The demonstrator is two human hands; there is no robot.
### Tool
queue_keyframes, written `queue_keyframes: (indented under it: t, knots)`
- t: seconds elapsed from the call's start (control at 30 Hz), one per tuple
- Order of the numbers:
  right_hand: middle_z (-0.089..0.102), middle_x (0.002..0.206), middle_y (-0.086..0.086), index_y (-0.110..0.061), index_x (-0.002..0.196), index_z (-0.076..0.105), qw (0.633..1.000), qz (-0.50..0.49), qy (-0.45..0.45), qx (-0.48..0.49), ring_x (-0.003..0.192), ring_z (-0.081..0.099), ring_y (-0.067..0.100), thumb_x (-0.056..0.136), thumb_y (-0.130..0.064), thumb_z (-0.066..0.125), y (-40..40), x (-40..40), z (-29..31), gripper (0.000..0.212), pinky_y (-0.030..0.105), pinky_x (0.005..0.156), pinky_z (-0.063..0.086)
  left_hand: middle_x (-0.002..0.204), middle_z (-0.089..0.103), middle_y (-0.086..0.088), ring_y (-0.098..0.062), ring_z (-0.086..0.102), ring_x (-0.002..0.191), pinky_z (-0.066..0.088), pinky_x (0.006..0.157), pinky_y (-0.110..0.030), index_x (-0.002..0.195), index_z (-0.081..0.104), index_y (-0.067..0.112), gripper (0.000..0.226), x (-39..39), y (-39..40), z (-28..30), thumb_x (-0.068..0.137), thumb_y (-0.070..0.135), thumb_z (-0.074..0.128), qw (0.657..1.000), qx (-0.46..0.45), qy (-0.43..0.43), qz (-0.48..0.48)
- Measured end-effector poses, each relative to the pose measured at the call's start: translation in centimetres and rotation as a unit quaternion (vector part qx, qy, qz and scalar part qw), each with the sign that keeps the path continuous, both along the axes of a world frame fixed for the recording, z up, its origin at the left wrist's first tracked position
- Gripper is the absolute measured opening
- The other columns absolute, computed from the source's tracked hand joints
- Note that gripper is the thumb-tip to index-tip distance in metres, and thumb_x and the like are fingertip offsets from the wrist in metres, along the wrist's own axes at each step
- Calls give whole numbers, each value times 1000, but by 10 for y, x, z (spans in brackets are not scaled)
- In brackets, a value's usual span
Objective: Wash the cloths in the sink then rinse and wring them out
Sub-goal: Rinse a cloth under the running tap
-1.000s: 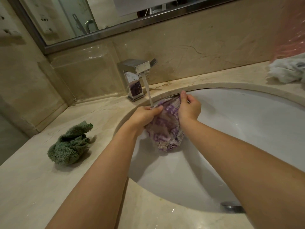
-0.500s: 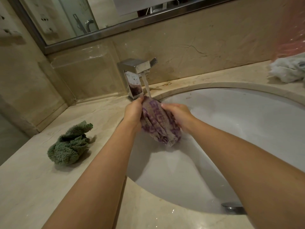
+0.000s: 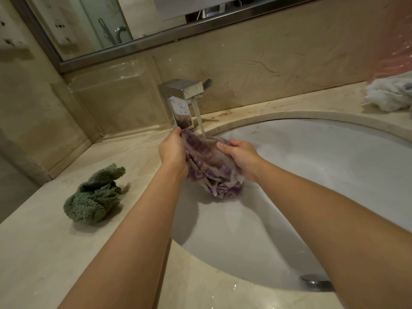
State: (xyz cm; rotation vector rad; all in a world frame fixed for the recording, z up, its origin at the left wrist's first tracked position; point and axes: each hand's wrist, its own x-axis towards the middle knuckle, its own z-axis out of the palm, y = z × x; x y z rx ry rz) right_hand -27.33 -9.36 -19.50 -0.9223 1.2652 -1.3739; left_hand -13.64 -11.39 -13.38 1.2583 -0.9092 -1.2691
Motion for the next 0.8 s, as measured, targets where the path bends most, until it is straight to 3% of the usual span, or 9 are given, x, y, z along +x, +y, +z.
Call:
queue_keyframes:
  t: [0.13, 0.23, 0.43, 0.53, 0.6, 0.67, 0.8]
  knots:
    - [71, 104, 18, -11, 104, 67, 999, 18, -44, 8, 97, 69, 34, 84, -6, 69, 0, 8, 5, 21, 44, 89, 56, 98, 72, -10, -26, 70, 91, 57, 85, -37, 103, 67, 8, 24, -1, 3, 0, 88, 27, 68, 999, -3, -35, -14]
    - [71, 98, 17, -15, 92, 69, 998, -1, -60, -2, 94, 68, 35, 83, 2, 62, -1, 11, 8, 20, 43, 87, 56, 105, 70, -16, -28, 69, 95, 56, 89, -41, 97, 63, 8, 19, -1, 4, -5, 82, 13, 75, 996, -3, -80, -46]
    - [68, 83, 12, -7, 89, 65, 990, -12, -131, 45, 73, 64, 25, 85, -13, 55, 2, 6, 9, 13, 29, 67, 52, 95, 59, -8, -21, 56, 98, 46, 91, -30, 113, 57, 6, 16, -1, -2, -11, 97, 7, 54, 991, -6, -125, -43]
    - [67, 77, 9, -8, 82, 65, 988, -33, -145, 45, 71, 64, 24, 86, -18, 58, 1, 3, 8, 13, 29, 66, 51, 100, 59, -10, -24, 56, 101, 46, 96, -34, 106, 57, 7, 13, -2, -3, -10, 99, 8, 46, 992, -8, -124, -29]
    - [69, 80, 9, -9, 84, 67, 988, -47, -143, 38, 77, 66, 25, 87, -22, 60, -1, 2, 6, 15, 31, 71, 53, 95, 59, -11, -24, 59, 91, 51, 85, -35, 99, 54, 10, 15, -2, -2, -9, 101, 8, 39, 995, 11, -92, -31]
    - [72, 90, 12, -7, 93, 68, 988, -60, -139, 36, 85, 69, 28, 89, -25, 62, -3, 4, 5, 19, 36, 80, 56, 85, 60, -10, -21, 61, 73, 54, 69, -35, 104, 52, 10, 19, -1, 2, -6, 103, 9, 33, 996, 59, -37, -48]
    - [73, 97, 13, -9, 97, 69, 990, -64, -121, 37, 90, 69, 29, 88, -26, 66, -2, 10, 8, 19, 39, 87, 55, 69, 61, -7, -19, 59, 62, 51, 62, -32, 82, 56, 10, 27, -3, 8, -1, 102, 12, 39, 988, 98, -29, -120]
